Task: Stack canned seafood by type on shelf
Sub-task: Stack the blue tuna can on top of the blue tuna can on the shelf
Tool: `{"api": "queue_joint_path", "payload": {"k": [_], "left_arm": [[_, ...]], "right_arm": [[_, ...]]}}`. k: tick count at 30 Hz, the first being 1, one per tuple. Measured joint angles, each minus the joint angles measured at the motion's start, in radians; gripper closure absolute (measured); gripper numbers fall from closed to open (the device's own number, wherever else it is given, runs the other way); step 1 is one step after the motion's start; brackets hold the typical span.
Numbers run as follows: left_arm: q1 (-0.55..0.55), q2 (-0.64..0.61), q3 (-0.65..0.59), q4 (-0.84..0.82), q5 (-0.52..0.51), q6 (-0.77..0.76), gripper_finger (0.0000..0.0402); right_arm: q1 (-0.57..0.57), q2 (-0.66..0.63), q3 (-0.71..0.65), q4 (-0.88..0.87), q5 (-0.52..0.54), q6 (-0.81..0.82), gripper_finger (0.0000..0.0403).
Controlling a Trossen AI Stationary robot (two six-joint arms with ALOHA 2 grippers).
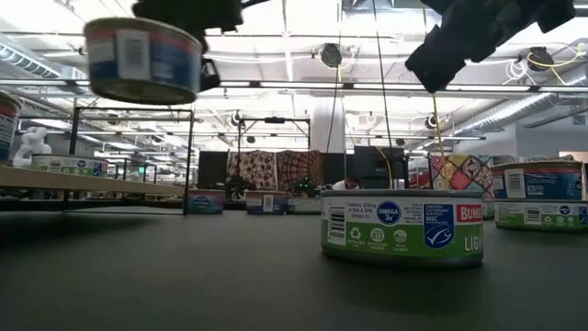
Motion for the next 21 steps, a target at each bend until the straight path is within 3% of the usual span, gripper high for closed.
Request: {"api": "queue_joint_path", "payload": {"k": [8, 21], "left_arm": [[0.003, -0.228, -0.144, -0.008, -0.033, -0.081, 0.0402], [-0.032, -0.573, -0.349, -0.108, -0.053, -0.191, 0.0402]], "right_arm": [[0.0, 0.085, 0.0, 0.03, 0.0, 0.0, 0.0403], [-0.002, 0.162, 0.0, 0.247, 0.0, -0.023, 0.0403]]}}
